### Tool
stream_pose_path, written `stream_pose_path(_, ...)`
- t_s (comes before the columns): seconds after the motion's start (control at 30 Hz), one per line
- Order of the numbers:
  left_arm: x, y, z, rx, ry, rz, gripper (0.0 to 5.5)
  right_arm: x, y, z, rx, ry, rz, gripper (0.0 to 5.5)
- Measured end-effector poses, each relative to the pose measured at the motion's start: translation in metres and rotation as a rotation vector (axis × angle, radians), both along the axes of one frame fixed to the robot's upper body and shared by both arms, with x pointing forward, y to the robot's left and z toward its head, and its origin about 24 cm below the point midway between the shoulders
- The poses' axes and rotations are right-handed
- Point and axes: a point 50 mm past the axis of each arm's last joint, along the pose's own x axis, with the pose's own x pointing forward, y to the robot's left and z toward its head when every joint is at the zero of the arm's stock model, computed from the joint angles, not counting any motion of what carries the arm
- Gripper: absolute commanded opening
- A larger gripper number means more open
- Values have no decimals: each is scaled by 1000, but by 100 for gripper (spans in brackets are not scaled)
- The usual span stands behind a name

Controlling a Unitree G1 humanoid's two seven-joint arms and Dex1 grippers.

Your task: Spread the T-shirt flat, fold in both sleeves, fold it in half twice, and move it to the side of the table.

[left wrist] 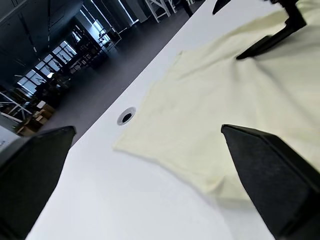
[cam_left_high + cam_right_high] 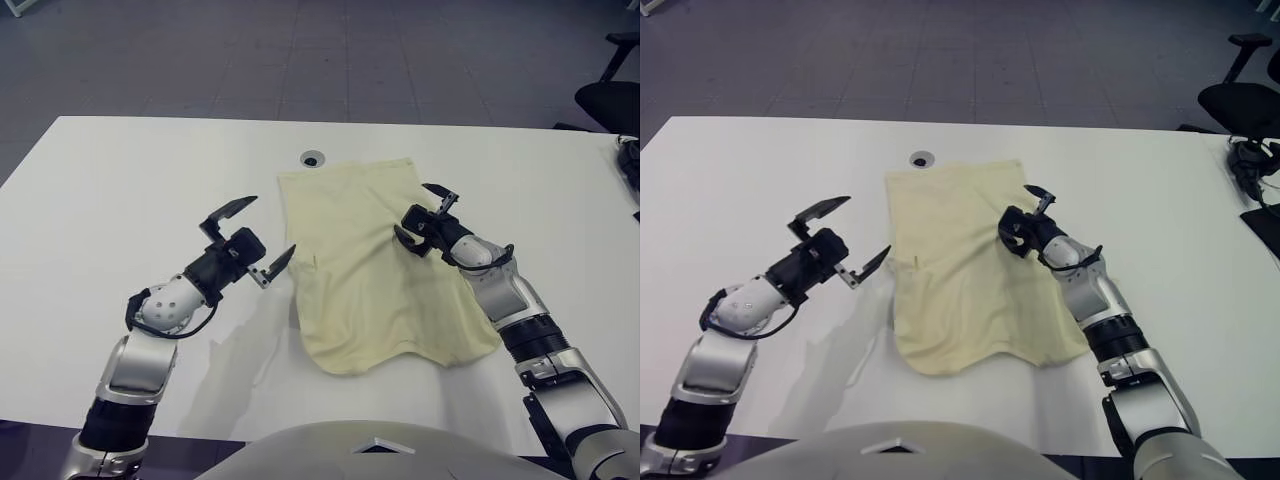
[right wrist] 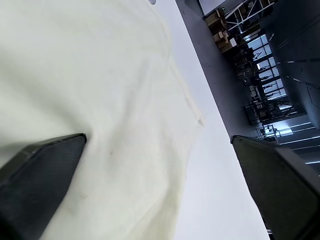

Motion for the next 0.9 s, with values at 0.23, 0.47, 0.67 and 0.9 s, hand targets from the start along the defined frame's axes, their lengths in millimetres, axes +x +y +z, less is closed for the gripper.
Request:
stream_pose_path(0.23, -6, -30, -7, 14, 83, -177, 540, 0, 1, 0, -7, -6, -3, 537)
stream_pose_path(0.47, -19, -21, -44, 329, 183, -277, 540, 0, 2, 0, -12, -5, -13, 537)
stream_pose_path(0.67, -17, -14, -43, 435, 113, -292, 540, 2, 2, -2, -34, -7, -28, 537)
stream_pose_path(0.9, -24, -8, -41, 443, 108, -263, 540, 7, -3, -2, -64, -8, -53, 537)
